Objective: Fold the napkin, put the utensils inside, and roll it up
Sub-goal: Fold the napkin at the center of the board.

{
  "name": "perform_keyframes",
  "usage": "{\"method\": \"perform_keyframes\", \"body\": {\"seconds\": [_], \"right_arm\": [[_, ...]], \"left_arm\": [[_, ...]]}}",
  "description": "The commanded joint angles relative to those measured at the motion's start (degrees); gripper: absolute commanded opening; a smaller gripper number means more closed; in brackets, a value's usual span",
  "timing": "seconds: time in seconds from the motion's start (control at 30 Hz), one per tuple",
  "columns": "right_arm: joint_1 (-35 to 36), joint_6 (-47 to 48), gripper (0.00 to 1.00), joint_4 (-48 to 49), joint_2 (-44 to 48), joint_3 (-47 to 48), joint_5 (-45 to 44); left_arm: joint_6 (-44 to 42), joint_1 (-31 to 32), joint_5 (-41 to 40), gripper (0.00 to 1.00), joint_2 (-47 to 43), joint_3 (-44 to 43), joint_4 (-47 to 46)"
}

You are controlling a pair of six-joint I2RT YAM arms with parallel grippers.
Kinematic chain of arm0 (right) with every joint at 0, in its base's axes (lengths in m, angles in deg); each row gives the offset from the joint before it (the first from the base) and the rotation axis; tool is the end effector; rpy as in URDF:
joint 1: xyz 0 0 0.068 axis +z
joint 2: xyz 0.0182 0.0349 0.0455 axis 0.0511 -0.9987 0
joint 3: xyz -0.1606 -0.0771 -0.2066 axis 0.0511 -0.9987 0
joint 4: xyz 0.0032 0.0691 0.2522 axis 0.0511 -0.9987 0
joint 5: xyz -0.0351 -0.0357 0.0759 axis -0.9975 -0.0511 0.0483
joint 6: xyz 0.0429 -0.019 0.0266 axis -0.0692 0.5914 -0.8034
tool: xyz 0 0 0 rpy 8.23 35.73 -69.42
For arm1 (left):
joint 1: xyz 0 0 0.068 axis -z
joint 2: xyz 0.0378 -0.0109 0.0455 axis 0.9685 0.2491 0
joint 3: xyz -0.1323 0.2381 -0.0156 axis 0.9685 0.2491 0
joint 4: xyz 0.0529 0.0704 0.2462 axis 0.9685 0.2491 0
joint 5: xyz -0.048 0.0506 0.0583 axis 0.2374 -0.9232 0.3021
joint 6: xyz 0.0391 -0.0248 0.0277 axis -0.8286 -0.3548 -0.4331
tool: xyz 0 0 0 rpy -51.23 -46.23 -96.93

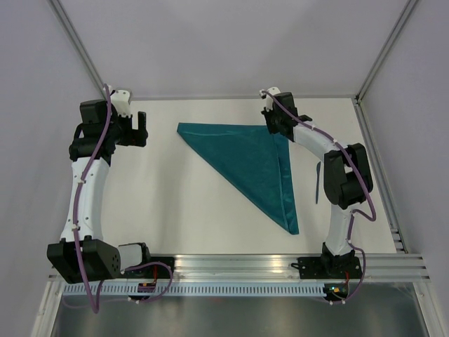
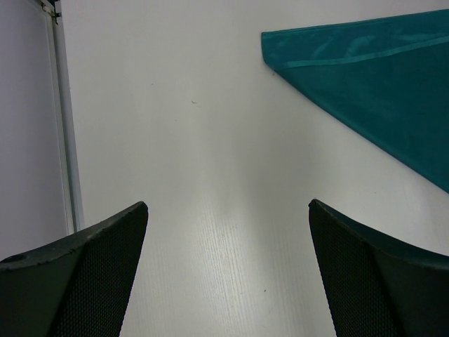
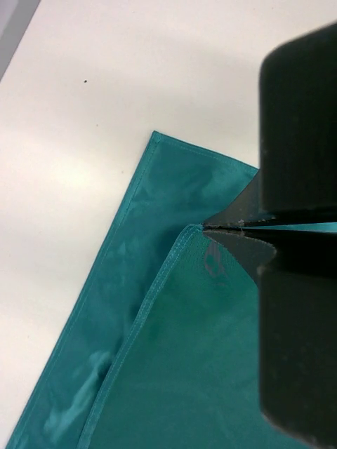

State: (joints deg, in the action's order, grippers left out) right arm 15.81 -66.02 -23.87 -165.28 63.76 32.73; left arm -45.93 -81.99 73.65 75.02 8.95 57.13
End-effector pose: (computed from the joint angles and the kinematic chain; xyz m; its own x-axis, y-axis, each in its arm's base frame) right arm 0.4347 0.1451 0.2304 -0.5410 -0.3315 -0.7729 -0.3517 0.9240 -0.1502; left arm 0.2657 0.0232 0.3844 -0.5269 0.1509 -0.8364 0.1593 0.9842 0.0772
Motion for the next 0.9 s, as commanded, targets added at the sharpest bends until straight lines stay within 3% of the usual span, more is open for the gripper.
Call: {"method": "perform_keyframes", "body": {"seconds": [0.0, 0.87], "right_arm": [[-0.8, -0.9, 0.0, 1.2, -1.5, 2.2, 0.4], [-6.0, -1.9, 0.0, 2.0, -4.2, 3.8, 2.0]], "left_arm": [[1.7, -0.4, 0.8, 0.98, 0.4, -0.2, -2.2], [1.8, -0.2, 0.2, 0.98, 1.2, -0.3, -2.0]]}}
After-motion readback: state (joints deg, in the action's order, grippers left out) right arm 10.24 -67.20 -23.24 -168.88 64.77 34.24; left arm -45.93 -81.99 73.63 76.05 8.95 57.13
